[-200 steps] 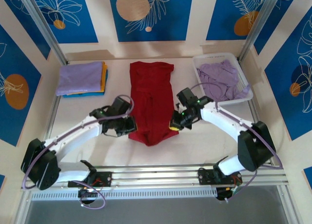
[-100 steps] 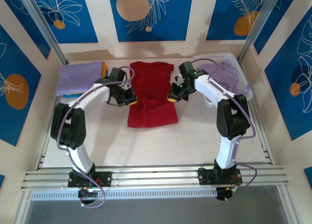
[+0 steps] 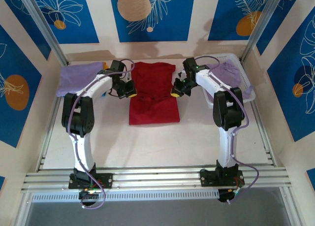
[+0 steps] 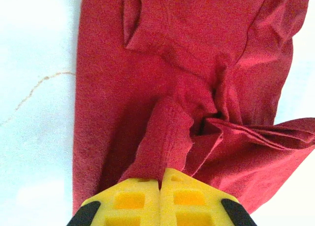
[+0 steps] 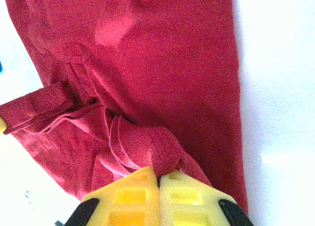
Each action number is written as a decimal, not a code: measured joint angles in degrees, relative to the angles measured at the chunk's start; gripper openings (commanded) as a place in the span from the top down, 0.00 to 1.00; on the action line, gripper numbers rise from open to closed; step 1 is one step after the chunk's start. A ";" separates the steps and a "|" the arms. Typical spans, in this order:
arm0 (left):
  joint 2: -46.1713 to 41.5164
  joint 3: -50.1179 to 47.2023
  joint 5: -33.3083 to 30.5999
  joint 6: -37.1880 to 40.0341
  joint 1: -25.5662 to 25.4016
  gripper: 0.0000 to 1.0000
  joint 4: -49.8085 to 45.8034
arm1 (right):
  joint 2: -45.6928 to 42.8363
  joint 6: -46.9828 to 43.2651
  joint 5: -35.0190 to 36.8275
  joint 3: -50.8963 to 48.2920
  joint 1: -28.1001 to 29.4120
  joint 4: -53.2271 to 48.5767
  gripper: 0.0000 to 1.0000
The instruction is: Fold and stack the t-shirts
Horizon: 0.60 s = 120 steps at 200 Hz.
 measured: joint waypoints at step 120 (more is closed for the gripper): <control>0.28 -1.14 -0.44 -3.17 1.97 1.00 5.40 | 2.80 2.40 -1.03 0.63 -2.84 6.75 1.00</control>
